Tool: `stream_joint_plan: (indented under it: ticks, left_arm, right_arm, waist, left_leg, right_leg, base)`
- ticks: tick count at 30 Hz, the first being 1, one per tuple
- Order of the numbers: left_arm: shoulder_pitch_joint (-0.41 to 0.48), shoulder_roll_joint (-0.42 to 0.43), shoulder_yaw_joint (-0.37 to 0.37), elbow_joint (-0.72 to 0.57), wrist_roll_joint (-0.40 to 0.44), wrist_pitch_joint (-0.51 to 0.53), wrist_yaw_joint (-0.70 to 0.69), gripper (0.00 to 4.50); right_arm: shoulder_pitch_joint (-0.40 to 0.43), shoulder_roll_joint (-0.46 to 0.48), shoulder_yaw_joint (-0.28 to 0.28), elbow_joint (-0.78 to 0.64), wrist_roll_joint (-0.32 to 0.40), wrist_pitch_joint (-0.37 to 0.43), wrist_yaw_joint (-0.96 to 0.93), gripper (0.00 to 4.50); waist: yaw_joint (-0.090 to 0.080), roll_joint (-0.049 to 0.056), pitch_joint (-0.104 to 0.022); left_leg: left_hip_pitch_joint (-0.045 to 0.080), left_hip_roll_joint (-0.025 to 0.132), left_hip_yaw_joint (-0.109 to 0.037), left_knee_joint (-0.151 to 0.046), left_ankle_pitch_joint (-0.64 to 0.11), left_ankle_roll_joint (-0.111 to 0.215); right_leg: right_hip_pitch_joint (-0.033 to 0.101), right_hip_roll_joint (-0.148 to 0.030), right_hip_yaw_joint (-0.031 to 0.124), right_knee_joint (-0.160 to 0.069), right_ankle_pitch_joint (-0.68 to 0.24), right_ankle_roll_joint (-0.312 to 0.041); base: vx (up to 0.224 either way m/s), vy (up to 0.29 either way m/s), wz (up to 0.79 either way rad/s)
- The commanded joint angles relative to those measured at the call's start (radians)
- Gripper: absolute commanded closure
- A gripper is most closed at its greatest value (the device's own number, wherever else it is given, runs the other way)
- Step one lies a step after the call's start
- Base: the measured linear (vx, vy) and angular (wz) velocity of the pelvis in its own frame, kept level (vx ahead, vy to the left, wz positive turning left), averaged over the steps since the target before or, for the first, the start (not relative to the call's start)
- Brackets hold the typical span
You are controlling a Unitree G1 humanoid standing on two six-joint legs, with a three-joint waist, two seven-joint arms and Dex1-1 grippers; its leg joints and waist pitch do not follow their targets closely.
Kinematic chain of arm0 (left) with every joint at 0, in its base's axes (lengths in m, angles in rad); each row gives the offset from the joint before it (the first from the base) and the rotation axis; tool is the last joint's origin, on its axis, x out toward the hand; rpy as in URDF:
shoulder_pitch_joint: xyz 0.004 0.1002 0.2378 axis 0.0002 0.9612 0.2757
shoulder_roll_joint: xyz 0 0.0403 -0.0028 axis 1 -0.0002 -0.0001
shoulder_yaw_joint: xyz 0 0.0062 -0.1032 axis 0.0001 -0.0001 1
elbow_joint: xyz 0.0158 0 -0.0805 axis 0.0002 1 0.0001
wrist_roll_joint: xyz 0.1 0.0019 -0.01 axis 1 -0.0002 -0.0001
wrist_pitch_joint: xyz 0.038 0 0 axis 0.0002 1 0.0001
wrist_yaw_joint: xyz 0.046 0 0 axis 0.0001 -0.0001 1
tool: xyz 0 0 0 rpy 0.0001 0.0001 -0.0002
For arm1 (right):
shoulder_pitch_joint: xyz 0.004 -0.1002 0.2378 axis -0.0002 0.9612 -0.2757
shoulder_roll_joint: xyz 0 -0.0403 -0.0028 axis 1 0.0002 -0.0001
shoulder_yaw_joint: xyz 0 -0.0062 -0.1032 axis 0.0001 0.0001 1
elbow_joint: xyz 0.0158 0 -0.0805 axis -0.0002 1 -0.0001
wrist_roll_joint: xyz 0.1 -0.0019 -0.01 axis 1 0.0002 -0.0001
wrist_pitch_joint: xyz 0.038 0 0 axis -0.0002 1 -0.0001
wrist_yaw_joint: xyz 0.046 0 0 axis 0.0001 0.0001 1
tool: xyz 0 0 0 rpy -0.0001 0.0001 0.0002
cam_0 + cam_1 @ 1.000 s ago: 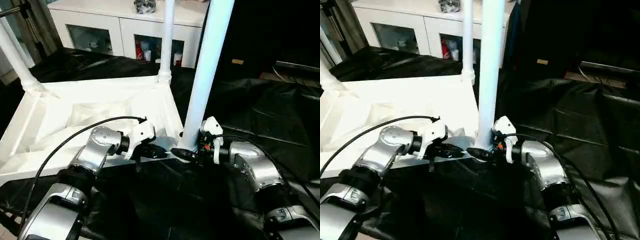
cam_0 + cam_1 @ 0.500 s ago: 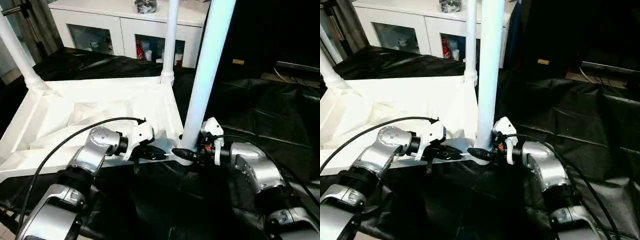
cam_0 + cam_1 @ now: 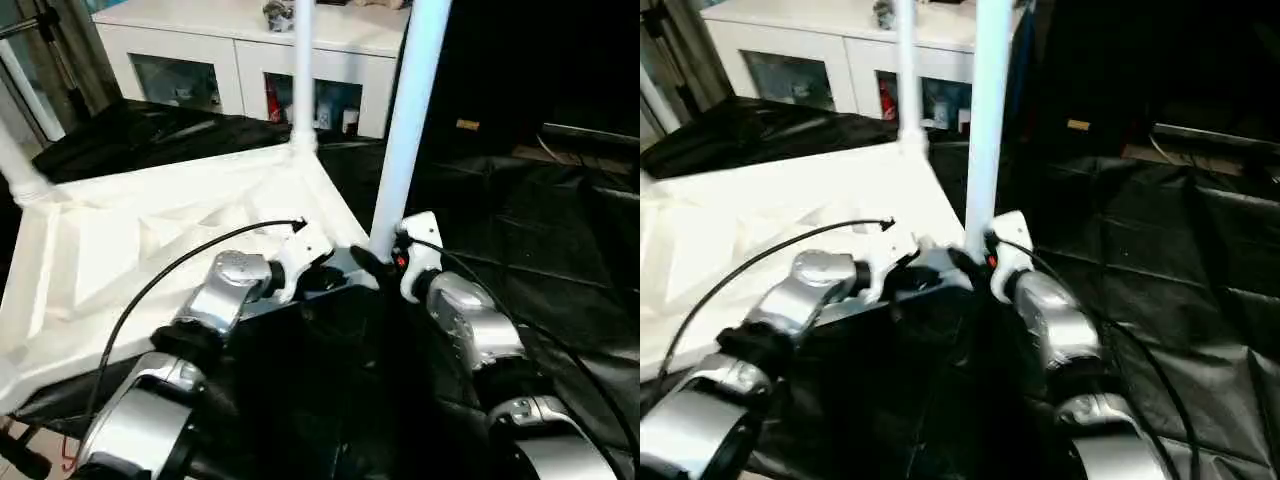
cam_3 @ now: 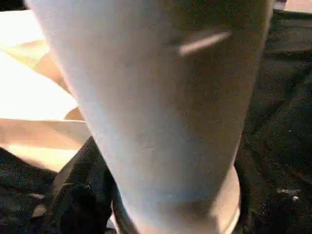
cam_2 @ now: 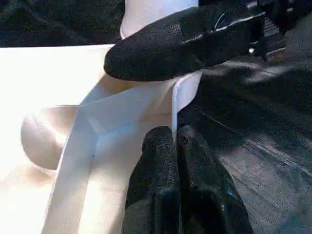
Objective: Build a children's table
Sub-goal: Rotate leg to tighten
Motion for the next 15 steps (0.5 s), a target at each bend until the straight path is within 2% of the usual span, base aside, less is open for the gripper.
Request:
stream_joint_plan:
  ticks: [1, 5, 6, 10, 12, 13, 14, 15]
  left_arm:
    - [-0.027, -0.076, -0.018, -0.025, -0.026, -0.015, 0.007, 4.5]
    - [-0.01, -0.054, -0.025, -0.032, -0.03, -0.038, -0.039, 4.5]
    - [-0.001, -0.039, -0.028, -0.041, -0.036, -0.047, -0.068, 4.5]
    - [0.023, -0.004, -0.038, -0.068, -0.049, -0.058, -0.144, 4.5]
    - [0.035, 0.013, -0.04, -0.08, -0.057, -0.073, -0.188, 4.5]
    - [0.041, 0.023, -0.04, -0.088, -0.065, -0.08, -0.215, 4.5]
    - [0.046, 0.032, -0.04, -0.095, -0.071, -0.085, -0.238, 4.5]
    - [0.048, 0.036, -0.041, -0.098, -0.074, -0.088, -0.247, 4.5]
  right_arm:
    - [0.006, 0.081, 0.089, 0.048, -0.026, 0.022, 0.054, 1.0]
    - [0.006, 0.074, 0.081, 0.035, -0.003, 0.026, 0.12, 0.66]
    - [0.007, 0.056, 0.089, 0.03, -0.006, 0.02, 0.149, 0.5]
    - [0.017, 0.003, 0.109, 0.02, -0.013, 0.0, 0.216, 0.28]
    - [0.028, -0.029, 0.114, 0.003, -0.009, -0.003, 0.275, 0.28]
    - [0.036, -0.049, 0.113, -0.013, -0.001, 0.003, 0.313, 0.28]
    - [0.043, -0.065, 0.114, -0.028, 0.006, 0.008, 0.345, 0.28]
    - [0.046, -0.072, 0.114, -0.034, 0.009, 0.01, 0.358, 0.28]
  waist:
    - [0.001, -0.002, -0.054]
    - [0.0, -0.001, -0.053]
    - [0.001, -0.008, -0.053]
    - [0.001, -0.006, -0.054]
    - [0.0, -0.006, -0.056]
    - [0.002, -0.002, -0.056]
    - [0.005, -0.004, -0.057]
    - [0.006, -0.004, -0.058]
  left_leg:
    - [0.001, 0.043, -0.023, -0.073, -0.166, 0.042]
    - [0.001, 0.044, -0.023, -0.073, -0.165, 0.056]
    - [0.0, 0.044, -0.023, -0.073, -0.163, 0.059]
    - [-0.004, 0.045, -0.024, -0.072, -0.14, 0.069]
    - [-0.004, 0.046, -0.023, -0.07, -0.125, 0.081]
    - [-0.003, 0.047, -0.023, -0.069, -0.12, 0.085]
    - [-0.003, 0.048, -0.019, -0.066, -0.109, 0.099]
    - [-0.003, 0.047, -0.019, -0.065, -0.102, 0.105]
  right_leg:
    - [0.044, -0.075, 0.052, -0.085, -0.208, -0.217]
    - [0.045, -0.076, 0.052, -0.083, -0.192, -0.23]
    - [0.047, -0.077, 0.052, -0.081, -0.195, -0.231]
    - [0.05, -0.079, 0.052, -0.078, -0.172, -0.235]
    - [0.05, -0.078, 0.052, -0.074, -0.138, -0.246]
    - [0.051, -0.078, 0.052, -0.072, -0.122, -0.252]
    - [0.052, -0.075, 0.053, -0.066, -0.065, -0.268]
    - [0.054, -0.074, 0.053, -0.063, -0.046, -0.272]
  base:
    - [0.0, 0.0, 0.0]
    - [0.0, 0.0, 0.0]
    - [0.0, 0.0, 0.0]
    - [0.0, 0.0, 0.0]
    - [0.0, 0.0, 0.0]
    - [0.0, 0.0, 0.0]
    - [0.0, 0.0, 0.0]
    - [0.0, 0.0, 0.0]
